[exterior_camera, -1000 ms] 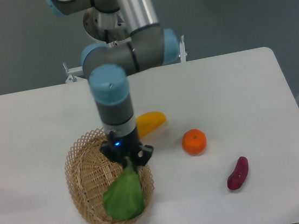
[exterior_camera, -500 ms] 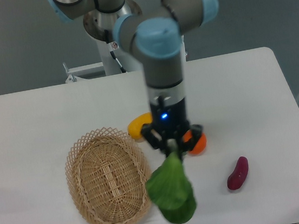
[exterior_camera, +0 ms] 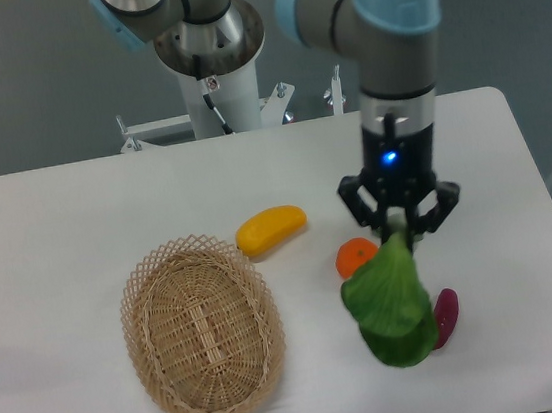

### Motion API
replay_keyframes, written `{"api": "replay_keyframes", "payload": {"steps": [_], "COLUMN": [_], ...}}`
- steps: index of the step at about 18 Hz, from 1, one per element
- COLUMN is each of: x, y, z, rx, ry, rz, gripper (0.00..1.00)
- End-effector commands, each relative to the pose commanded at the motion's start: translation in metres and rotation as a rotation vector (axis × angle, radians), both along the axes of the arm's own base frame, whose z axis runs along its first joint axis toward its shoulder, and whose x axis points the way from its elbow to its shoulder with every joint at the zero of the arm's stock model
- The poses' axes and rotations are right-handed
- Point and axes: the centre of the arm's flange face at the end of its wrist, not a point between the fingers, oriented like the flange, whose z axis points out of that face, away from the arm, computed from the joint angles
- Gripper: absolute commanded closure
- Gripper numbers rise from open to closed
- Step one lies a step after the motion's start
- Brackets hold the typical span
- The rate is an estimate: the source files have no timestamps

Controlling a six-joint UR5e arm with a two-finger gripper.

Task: Pick up the green vegetable from the basket
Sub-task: 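Carry the held bok choy away from the basket and hold it raised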

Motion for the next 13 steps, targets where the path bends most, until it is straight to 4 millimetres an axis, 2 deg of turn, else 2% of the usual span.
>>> {"api": "replay_keyframes", "payload": {"steps": [6,13], "x": [-0.012,-0.012], "y": [-0.033,-0.035], "z": [0.002,0.001], "rx": [-0.058,-0.070], "ry": [-0.002,-0.001], "rz": [-0.099,-0.130], "gripper": [0.75,0.75]}}
